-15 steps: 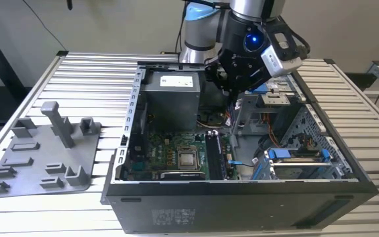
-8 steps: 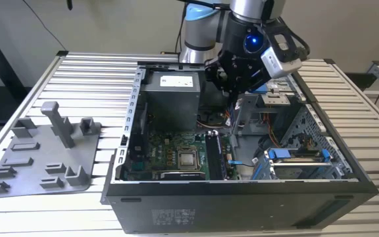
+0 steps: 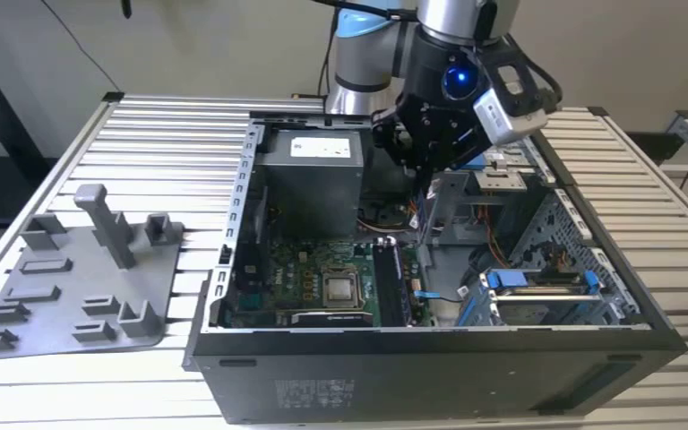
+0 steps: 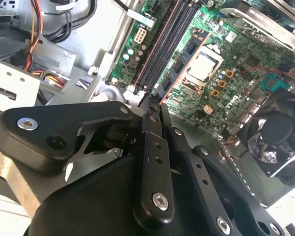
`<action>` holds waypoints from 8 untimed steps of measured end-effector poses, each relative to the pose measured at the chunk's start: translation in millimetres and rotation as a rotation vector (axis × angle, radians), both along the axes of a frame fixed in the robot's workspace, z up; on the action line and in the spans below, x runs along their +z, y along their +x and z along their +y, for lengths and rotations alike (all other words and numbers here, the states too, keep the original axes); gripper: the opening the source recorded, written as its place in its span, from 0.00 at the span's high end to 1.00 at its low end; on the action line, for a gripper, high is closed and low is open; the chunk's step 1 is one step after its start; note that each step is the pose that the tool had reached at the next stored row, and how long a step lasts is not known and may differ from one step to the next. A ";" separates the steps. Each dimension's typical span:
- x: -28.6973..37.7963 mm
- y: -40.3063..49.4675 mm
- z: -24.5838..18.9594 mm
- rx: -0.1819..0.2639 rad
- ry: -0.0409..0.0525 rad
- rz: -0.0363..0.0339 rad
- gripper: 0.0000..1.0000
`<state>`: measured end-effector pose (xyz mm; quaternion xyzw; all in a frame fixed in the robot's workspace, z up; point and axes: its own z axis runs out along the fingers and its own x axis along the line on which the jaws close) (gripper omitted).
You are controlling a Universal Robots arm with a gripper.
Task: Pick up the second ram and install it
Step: 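Insert the second ram into the second slot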
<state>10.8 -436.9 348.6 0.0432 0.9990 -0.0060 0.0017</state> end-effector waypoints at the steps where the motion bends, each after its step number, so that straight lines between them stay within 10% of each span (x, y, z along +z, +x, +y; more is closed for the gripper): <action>1: -0.3 0.1 -0.1 0.000 0.0000 0.0000 0.86; 8: -2.6 0.4 -0.7 0.000 0.0001 0.0000 0.86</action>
